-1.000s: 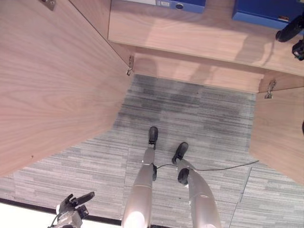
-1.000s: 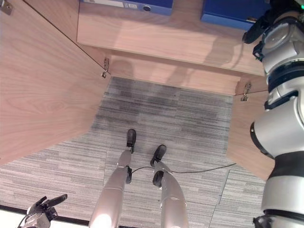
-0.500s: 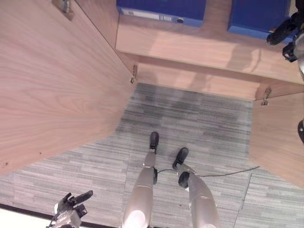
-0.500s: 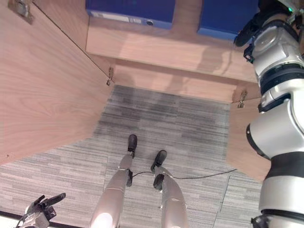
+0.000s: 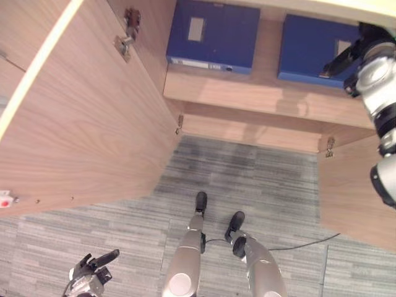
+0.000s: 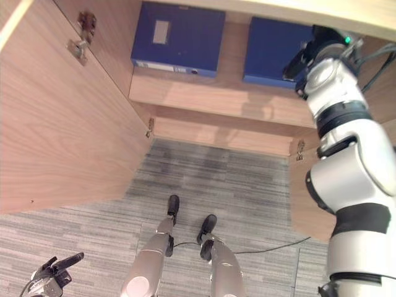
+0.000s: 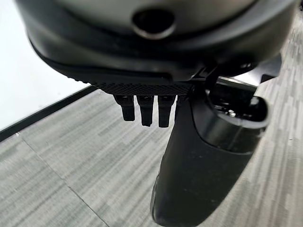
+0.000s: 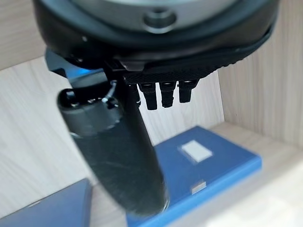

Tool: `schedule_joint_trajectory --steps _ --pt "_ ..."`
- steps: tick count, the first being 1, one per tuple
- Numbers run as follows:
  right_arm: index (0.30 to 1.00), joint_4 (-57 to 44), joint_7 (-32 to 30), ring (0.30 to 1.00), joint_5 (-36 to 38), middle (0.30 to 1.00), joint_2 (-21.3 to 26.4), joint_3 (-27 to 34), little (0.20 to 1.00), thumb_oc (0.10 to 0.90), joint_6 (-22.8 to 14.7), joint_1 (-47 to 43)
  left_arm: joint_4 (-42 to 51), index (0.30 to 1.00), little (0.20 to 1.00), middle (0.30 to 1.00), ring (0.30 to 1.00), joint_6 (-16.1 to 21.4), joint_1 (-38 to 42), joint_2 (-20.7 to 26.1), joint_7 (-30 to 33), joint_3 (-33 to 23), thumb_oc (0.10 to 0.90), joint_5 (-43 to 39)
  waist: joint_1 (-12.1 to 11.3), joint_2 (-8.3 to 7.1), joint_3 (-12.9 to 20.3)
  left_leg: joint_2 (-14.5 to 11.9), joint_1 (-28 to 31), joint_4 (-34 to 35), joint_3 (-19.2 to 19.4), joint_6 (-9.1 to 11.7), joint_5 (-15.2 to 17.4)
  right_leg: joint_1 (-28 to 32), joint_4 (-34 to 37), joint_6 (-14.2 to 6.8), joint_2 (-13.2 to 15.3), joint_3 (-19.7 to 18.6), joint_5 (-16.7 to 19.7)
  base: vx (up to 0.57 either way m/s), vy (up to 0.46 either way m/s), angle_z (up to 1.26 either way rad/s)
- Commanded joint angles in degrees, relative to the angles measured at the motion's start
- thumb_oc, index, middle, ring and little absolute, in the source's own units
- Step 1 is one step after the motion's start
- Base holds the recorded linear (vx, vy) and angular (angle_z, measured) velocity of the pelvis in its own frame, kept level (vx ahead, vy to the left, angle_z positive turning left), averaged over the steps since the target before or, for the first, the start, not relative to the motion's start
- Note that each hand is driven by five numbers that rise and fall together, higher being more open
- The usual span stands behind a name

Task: Put the empty folder in the office cabinet

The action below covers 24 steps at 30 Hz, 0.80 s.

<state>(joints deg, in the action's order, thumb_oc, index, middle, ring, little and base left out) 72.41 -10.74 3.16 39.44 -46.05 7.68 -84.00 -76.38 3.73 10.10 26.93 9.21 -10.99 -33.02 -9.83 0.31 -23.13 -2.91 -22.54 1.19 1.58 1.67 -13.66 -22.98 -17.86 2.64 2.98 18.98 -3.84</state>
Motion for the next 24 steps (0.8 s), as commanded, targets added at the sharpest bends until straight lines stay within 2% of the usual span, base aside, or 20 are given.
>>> schedule_joint_trajectory --steps 1,6,13,18,24 --pt "0.9 0.1 -1.3 0.9 -3.4 0.9 -2.9 0.6 0.9 0.8 -1.9 4.2 -3.6 0.9 0.9 0.9 0.9 0.4 -5.3 4.7 0.9 0.8 0.8 2.3 1.8 -6.84 8.0 5.3 10.5 -0.7 1.8 -0.4 13.1 10.9 18.7 -7.4 -0.9 -6.2 7.2 -0.02 0.056 -0.08" --pt "0.9 -2.0 0.8 0.9 -2.1 0.9 -4.7 8.6 0.9 0.8 -2.9 16.7 -4.3 0.9 0.9 0.9 0.9 -0.6 -6.1 2.8 -0.1 0.3 0.8 4.9 3.2 -7.06 13.3 5.2 15.9 2.8 3.3 -1.0 12.8 14.4 19.8 -8.2 -1.5 -7.6 7.2 0.01 0.078 -0.23" --pt "0.9 -11.1 2.5 0.9 -0.2 0.9 -3.7 16.2 0.9 0.8 -4.3 32.3 -5.5 0.9 0.9 0.9 0.9 -2.5 -7.1 -2.6 -1.6 0.3 0.8 7.9 7.4 -7.29 19.0 5.0 20.9 3.8 6.4 -1.3 14.7 18.2 20.8 -8.6 -2.1 -9.7 7.0 0.03 0.08 -0.31" --pt "0.9 -23.3 1.3 0.9 1.6 0.9 -2.6 23.9 0.9 0.8 -5.6 45.6 -5.7 0.9 0.9 0.9 0.9 -3.3 -8.9 -4.6 -1.6 -1.6 0.8 9.2 9.7 -6.76 21.2 4.9 23.5 3.8 9.5 -1.9 16.3 19.4 20.8 -9.2 -2.2 -11.9 7.3 0.01 0.085 -0.44" --pt "0.9 -37.3 0.3 0.9 6.6 0.9 -2.3 38.6 0.9 0.8 -8.1 67.9 -5.3 0.9 0.9 0.9 0.9 -4.5 -10.2 -6.5 -1.6 -2.9 0.8 12.8 13.0 -5.67 22.3 5.1 24.7 3.8 11.3 -2.7 17.3 19.3 19.7 -9.9 -1.7 -13.5 7.6 -0.02 0.095 -0.24"
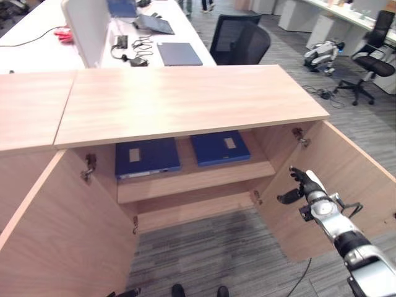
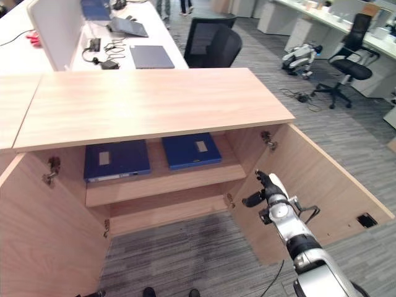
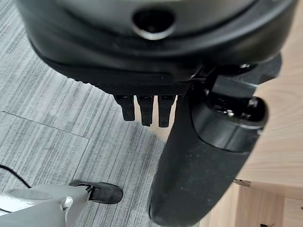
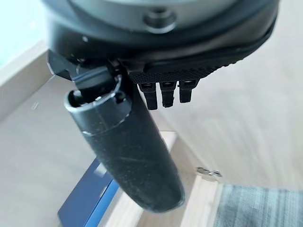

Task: Put the empty folder in the office cabinet

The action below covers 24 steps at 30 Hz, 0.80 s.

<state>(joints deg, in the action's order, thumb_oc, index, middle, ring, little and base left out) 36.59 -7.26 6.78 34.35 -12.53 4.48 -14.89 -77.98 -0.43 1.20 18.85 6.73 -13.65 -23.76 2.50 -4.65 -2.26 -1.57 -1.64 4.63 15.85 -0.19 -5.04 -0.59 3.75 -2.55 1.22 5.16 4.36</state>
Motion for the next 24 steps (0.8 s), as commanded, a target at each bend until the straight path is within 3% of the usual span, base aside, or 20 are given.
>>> schedule_joint_trajectory --steps 1,6,14,16,18,19,20,24 --pt "0.9 -3.3 -3.2 0.9 3.3 0.9 2.2 6.8 0.9 0.8 -5.2 1.6 -3.6 0.9 0.9 0.9 0.9 -0.4 -1.3 1.4 1.0 -0.1 0.8 4.3 1.1 -0.58 1.5 3.9 3.7 0.4 -2.8 -1.0 8.7 -3.2 -2.1 -4.7 0.1 0.1 -0.5 -0.04 0.086 -0.1" --pt "0.9 -9.5 -3.5 0.9 5.9 0.9 -1.0 13.7 0.9 0.8 -7.3 12.9 -3.2 0.9 0.9 0.9 0.9 -0.7 -0.5 0.9 1.2 1.2 0.8 7.8 3.4 0.04 1.0 4.1 4.1 0.4 -1.5 -1.4 9.3 -4.2 -2.9 -5.5 0.5 -1.0 0.1 -0.05 0.081 -0.19" --pt "0.9 -9.4 -5.8 0.9 8.4 0.9 -4.4 18.6 0.9 0.8 -8.2 17.1 -1.1 0.9 0.9 0.9 0.9 -0.4 1.5 1.4 1.5 2.8 0.8 9.3 5.9 0.11 -1.3 4.0 4.1 0.4 3.0 -2.3 9.8 -8.1 -5.9 -7.2 1.1 -3.6 1.3 -0.07 0.072 -0.4" --pt "0.9 -8.4 -6.6 0.9 8.6 0.9 -4.6 18.7 0.9 0.8 -8.2 16.3 -0.5 0.9 0.9 0.9 0.9 -0.3 2.3 1.5 1.7 3.3 0.8 9.0 5.7 0.11 -2.6 3.5 4.5 0.4 4.3 -2.4 9.9 -9.6 -8.6 -7.5 1.8 -2.1 0.6 -0.1 0.045 -0.63" --pt "0.9 -7.2 -7.3 0.9 8.7 0.9 -4.0 19.2 0.9 0.8 -8.0 15.9 0.4 0.9 0.9 0.9 0.9 -0.3 2.7 1.5 1.9 3.6 0.8 8.4 5.0 0.61 -3.0 2.5 5.4 0.4 5.6 -2.1 11.0 -8.9 -10.5 -7.5 4.4 3.1 -1.4 0.01 0.029 -0.68" --pt "0.9 -7.2 -7.2 0.9 8.7 0.9 -4.0 19.2 0.9 0.8 -8.0 15.9 0.4 0.9 0.9 0.9 0.9 -0.3 2.7 1.5 1.9 3.7 0.8 8.4 5.1 0.66 -3.2 2.5 5.6 0.4 5.5 -2.2 11.1 -8.8 -10.7 -7.5 4.5 3.2 -1.6 0.04 0.001 -0.74" --pt "0.9 -5.8 -7.3 0.9 9.1 0.9 -3.8 20.0 0.9 0.8 -7.8 16.1 1.2 0.9 0.9 0.9 0.9 -0.3 2.8 1.3 1.7 4.1 0.8 8.0 5.1 0.74 -3.2 1.9 5.9 0.4 6.4 -2.1 11.1 -8.4 -12.1 -7.1 6.5 5.6 -2.4 -0.01 -0.025 -0.53" --pt "0.9 -1.2 -7.6 0.9 9.5 0.9 -1.8 21.5 0.9 0.8 -7.3 15.5 0.5 0.9 0.9 0.9 0.9 -0.5 3.5 1.1 1.3 5.8 0.8 8.5 5.1 0.41 -2.4 2.4 6.4 0.4 5.8 -2.6 11.9 -7.1 -12.0 -7.5 7.9 2.8 -2.6 0.02 -0.048 -0.12"
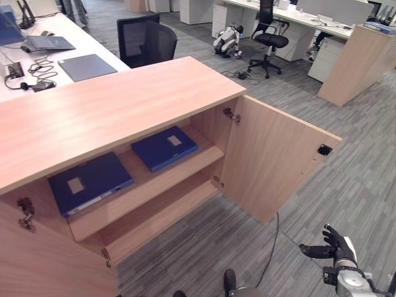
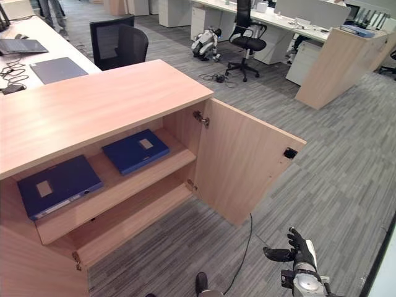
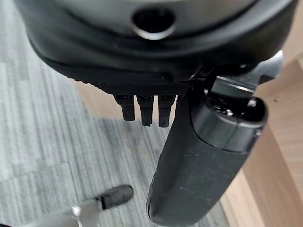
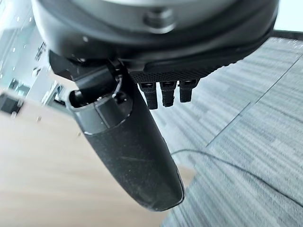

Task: Put the empty folder in the office cabinet

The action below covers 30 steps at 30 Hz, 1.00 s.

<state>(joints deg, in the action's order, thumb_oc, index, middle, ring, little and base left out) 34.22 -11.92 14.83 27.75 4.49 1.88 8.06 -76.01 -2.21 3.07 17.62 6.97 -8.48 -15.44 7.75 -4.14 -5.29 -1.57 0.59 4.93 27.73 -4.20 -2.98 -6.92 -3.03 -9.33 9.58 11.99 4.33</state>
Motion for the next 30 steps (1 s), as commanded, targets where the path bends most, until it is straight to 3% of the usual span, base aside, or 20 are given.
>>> schedule_joint_trajectory --steps 1,6,13,21,30 --pt "0.9 1.9 -3.0 0.9 1.4 0.9 5.4 4.8 0.9 0.8 -4.4 -7.6 -1.7 0.9 0.9 0.9 0.9 1.2 1.6 2.5 1.1 0.8 0.8 0.4 -0.3 -0.26 1.1 2.6 4.3 0.1 -6.2 1.4 10.0 -0.1 -4.2 -0.9 -0.5 -4.4 -2.3 0.08 -0.064 0.11" --pt "0.9 6.4 -3.4 0.9 1.3 0.9 11.3 6.0 0.9 0.8 -4.2 -10.0 -1.3 0.9 0.9 0.9 0.9 1.4 0.4 3.0 0.7 0.6 0.8 0.2 -1.9 -1.22 2.9 2.8 5.1 0.1 -5.5 1.9 9.0 2.7 2.0 -0.6 -1.9 -4.0 -0.5 0.05 -0.13 -0.02" --pt "0.9 11.7 -2.2 0.9 2.3 0.9 20.4 2.7 0.9 0.8 -4.5 -19.3 -0.8 0.9 0.9 0.9 0.9 1.7 0.7 3.0 0.1 2.7 0.8 -1.7 -3.3 -1.18 3.3 1.2 6.2 0.1 -6.9 3.2 8.6 5.3 3.5 0.6 -3.6 -3.4 -2.1 0.07 -0.148 -0.05" --pt "0.9 13.8 -0.1 0.9 4.4 0.9 23.4 -8.1 0.9 0.8 -5.4 -33.4 -4.9 0.9 0.9 0.9 0.9 1.2 0.4 4.5 0.7 2.3 0.8 -2.2 -5.1 -1.85 3.7 -1.4 6.8 -0.4 -8.2 5.7 7.2 7.9 4.4 2.4 -5.5 -1.6 -4.5 0.07 -0.17 0.11" --pt "0.9 14.2 0.8 0.9 3.5 0.9 23.9 -18.1 0.9 0.8 -5.4 -46.0 -4.1 0.9 0.9 0.9 0.9 1.7 0.5 4.4 0.6 3.5 0.8 -4.7 -6.9 -1.26 2.5 -3.5 5.5 -2.2 -9.9 7.6 5.9 8.3 4.0 3.9 -6.4 0.9 -6.3 0.04 -0.125 0.14"
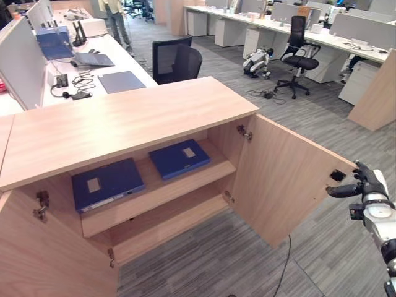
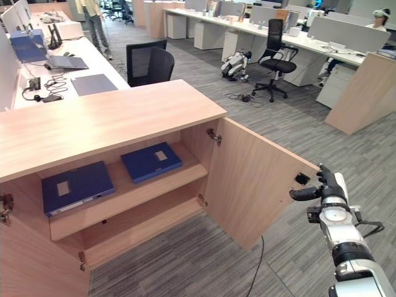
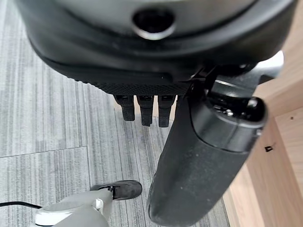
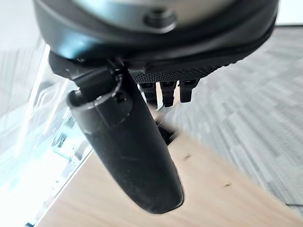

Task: Put the empty folder in the office cabinet

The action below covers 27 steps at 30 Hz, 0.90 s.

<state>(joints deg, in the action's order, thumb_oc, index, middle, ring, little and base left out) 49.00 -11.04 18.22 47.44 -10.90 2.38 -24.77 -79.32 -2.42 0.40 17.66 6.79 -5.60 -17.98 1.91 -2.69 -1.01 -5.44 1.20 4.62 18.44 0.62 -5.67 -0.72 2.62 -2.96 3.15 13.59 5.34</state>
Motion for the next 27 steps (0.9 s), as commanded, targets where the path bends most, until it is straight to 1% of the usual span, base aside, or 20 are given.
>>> schedule_joint_trajectory --steps 1,2,3,6,8,9,11,12,13,15,16,17,18,19,20,23,24,25,27 --pt "0.9 0.0 0.0 0.9 0.6 0.9 4.1 -3.7 0.9 0.8 -6.0 -14.8 -0.8 0.9 0.9 0.9 0.9 1.9 3.2 4.4 0.8 0.9 0.8 -2.5 -1.2 -2.58 -2.0 0.2 4.7 -2.1 -0.8 3.0 8.4 2.1 -1.9 -2.3 0.0 -0.3 -7.6 0.03 -0.11 0.05" --pt "0.9 0.1 0.0 0.9 0.6 0.9 4.1 -3.8 0.9 0.8 -6.0 -14.9 -0.8 0.9 0.9 0.9 0.9 1.9 3.3 4.4 0.8 0.9 0.8 -2.5 -1.2 -2.55 -2.1 0.2 4.7 -2.1 -0.8 3.0 8.4 2.1 -1.9 -2.3 0.0 -0.3 -7.6 0.04 -0.101 0.02" --pt "0.9 2.0 0.2 0.9 1.4 0.9 3.9 -5.4 0.9 0.8 -6.0 -18.0 -0.7 0.9 0.9 0.9 0.9 2.1 3.3 4.3 0.7 1.3 0.8 -2.9 -1.6 -2.2 -2.3 -0.1 4.5 -2.2 -1.0 3.3 8.0 2.1 -2.1 -2.1 -0.1 0.4 -7.9 0.05 -0.099 0.06" --pt "0.9 3.8 1.1 0.9 2.3 0.9 3.7 -8.4 0.9 0.8 -5.9 -22.5 -0.3 0.9 0.9 0.9 0.9 2.3 3.9 4.3 0.6 1.8 0.8 -3.9 -1.9 -1.78 -2.7 -0.6 4.2 -2.2 -1.3 3.9 7.3 2.0 -2.5 -1.8 -0.1 1.4 -8.3 0.04 -0.092 0.08" --pt "0.9 4.1 1.6 0.9 2.5 0.9 3.9 -9.4 0.9 0.8 -5.9 -23.8 0.1 0.9 0.9 0.9 0.9 2.4 3.9 4.2 0.4 2.1 0.8 -4.2 -2.0 -1.62 -2.9 -0.8 4.1 -2.2 -1.4 4.0 7.1 2.0 -2.7 -1.6 -0.1 1.7 -8.5 0.02 -0.06 0.02" --pt "0.9 4.5 2.2 0.9 3.2 0.9 3.5 -10.8 0.9 0.8 -5.9 -25.3 0.5 0.9 0.9 0.9 0.9 2.3 4.0 3.7 0.2 2.9 0.8 -4.7 -2.1 -1.49 -3.1 -1.0 3.8 -2.3 -1.6 4.3 6.7 1.8 -2.8 -1.5 -0.2 2.1 -8.6 0.03 -0.08 0.05" --pt "0.9 3.9 2.7 0.9 4.3 0.9 2.0 -11.6 0.9 0.8 -6.3 -25.7 0.4 0.9 0.9 0.9 0.9 2.3 3.9 3.2 0.0 3.3 0.8 -5.1 -2.2 -1.37 -3.1 -1.2 3.8 -2.2 -1.7 4.4 6.5 1.9 -2.7 -1.3 -0.4 2.5 -8.7 0.04 -0.055 0.09" --pt "0.9 -2.7 4.6 0.9 6.3 0.9 -0.5 -12.9 0.9 0.8 -7.0 -23.9 0.4 0.9 0.9 0.9 0.9 2.2 3.8 2.5 0.2 3.4 0.8 -5.3 -1.9 -1.38 -3.1 -1.3 4.0 -1.9 -1.5 4.5 6.3 2.1 -2.8 -1.2 -0.5 2.6 -8.9 0.04 -0.032 0.07" --pt "0.9 -2.8 4.6 0.9 6.2 0.9 -0.5 -12.8 0.9 0.8 -6.9 -23.8 0.4 0.9 0.9 0.9 0.9 2.2 3.8 2.6 0.2 3.4 0.8 -5.3 -1.9 -1.4 -3.1 -1.3 4.0 -1.9 -1.6 4.5 6.3 2.1 -2.8 -1.2 -0.5 2.6 -8.9 0.04 -0.027 -0.02" --pt "0.9 -13.5 7.4 0.9 9.6 0.9 -3.7 -14.4 0.9 0.8 -8.4 -19.2 0.3 0.9 0.9 0.9 0.9 1.9 3.8 1.8 0.5 3.3 0.8 -5.4 -1.4 -1.46 -3.1 -1.5 4.3 -1.8 -1.3 4.6 6.3 2.1 -3.4 -0.9 -0.6 2.5 -9.1 0.01 -0.013 -0.05" --pt "0.9 -13.6 7.4 0.9 9.6 0.9 -3.7 -14.3 0.9 0.8 -8.3 -19.1 0.3 0.9 0.9 0.9 0.9 1.9 3.7 1.8 0.5 3.3 0.8 -5.4 -1.5 -1.48 -3.1 -1.5 4.3 -1.8 -1.3 4.6 6.3 2.0 -3.4 -0.9 -0.6 2.6 -9.1 0.01 -0.019 -0.09" --pt "0.9 -23.8 11.0 0.9 14.0 0.9 -6.4 -15.8 0.9 0.8 -10.2 -13.3 0.3 0.9 0.9 0.9 0.9 1.8 4.1 1.5 0.8 2.3 0.8 -5.1 -0.9 -1.5 -3.1 -1.7 4.5 -1.8 -1.2 4.8 6.2 2.1 -3.6 -0.7 -0.8 2.4 -9.5 0.02 -0.023 -0.11" --pt "0.9 -32.8 15.3 0.9 18.2 0.9 -9.6 -18.8 0.9 0.8 -11.3 -8.8 0.0 0.9 0.9 0.9 0.9 1.8 5.0 1.4 1.3 1.4 0.8 -4.1 -0.6 -1.63 -3.0 -1.8 4.8 -1.6 -1.1 4.9 6.3 2.5 -3.3 -0.5 -1.1 2.6 -9.8 0.02 -0.023 -0.1" --pt "0.9 -32.9 15.3 0.9 18.2 0.9 -9.6 -18.7 0.9 0.8 -11.3 -8.7 0.0 0.9 0.9 0.9 0.9 1.8 5.0 1.4 1.3 1.4 0.8 -4.1 -0.6 -1.64 -3.0 -1.8 4.8 -1.6 -1.1 4.9 6.3 2.5 -3.2 -0.5 -1.1 2.7 -9.8 0.02 -0.019 -0.11" --pt "0.9 -36.9 17.5 0.9 19.7 0.9 -11.5 -21.1 0.9 0.8 -11.6 -7.4 0.1 0.9 0.9 0.9 0.9 1.9 5.3 1.5 1.8 0.9 0.8 -3.6 -0.7 -1.7 -2.9 -1.9 5.1 -1.5 -1.1 4.9 6.4 2.8 -3.0 -0.4 -1.2 2.7 -9.8 0.01 -0.013 -0.15" --pt "0.9 -43.5 22.2 0.9 22.6 0.9 -18.6 -28.7 0.9 0.8 -10.1 -4.0 0.8 0.9 0.9 0.9 0.9 2.5 6.2 1.5 2.9 0.2 0.8 -3.1 -1.2 -1.92 -2.9 -2.1 5.4 -1.7 -1.0 5.0 6.8 3.4 -2.2 -0.3 -1.3 3.0 -9.8 0.01 -0.008 -0.4" --pt "0.9 -43.5 22.2 0.9 22.6 0.9 -18.7 -28.7 0.9 0.8 -10.1 -4.0 0.8 0.9 0.9 0.9 0.9 2.5 6.1 1.5 2.9 0.2 0.8 -3.1 -1.2 -1.93 -2.9 -2.1 5.4 -1.7 -1.1 5.0 6.8 3.4 -2.2 -0.3 -1.3 3.0 -9.8 0.01 -0.005 -0.37" --pt "0.9 -44.5 23.7 0.9 23.1 0.9 -22.6 -32.8 0.9 0.8 -9.3 -3.1 1.2 0.9 0.9 0.9 0.9 2.7 6.5 1.7 3.4 0.2 0.8 -2.9 -1.7 -2.16 -3.0 -2.2 5.4 -2.1 -1.3 5.0 7.1 3.8 -2.0 -0.2 -1.4 3.3 -9.8 0.01 -0.012 -0.36" --pt "0.9 -42.6 25.2 0.9 24.8 0.9 -27.2 -36.2 0.9 0.8 -8.2 -1.8 1.4 0.9 0.9 0.9 0.9 3.1 7.3 1.9 4.1 1.1 0.8 -2.6 -2.3 -2.72 -3.4 -2.5 4.7 -3.5 -1.7 5.1 7.5 3.9 -2.0 -0.1 -1.3 3.7 -9.9 -0.01 -0.019 -0.58"
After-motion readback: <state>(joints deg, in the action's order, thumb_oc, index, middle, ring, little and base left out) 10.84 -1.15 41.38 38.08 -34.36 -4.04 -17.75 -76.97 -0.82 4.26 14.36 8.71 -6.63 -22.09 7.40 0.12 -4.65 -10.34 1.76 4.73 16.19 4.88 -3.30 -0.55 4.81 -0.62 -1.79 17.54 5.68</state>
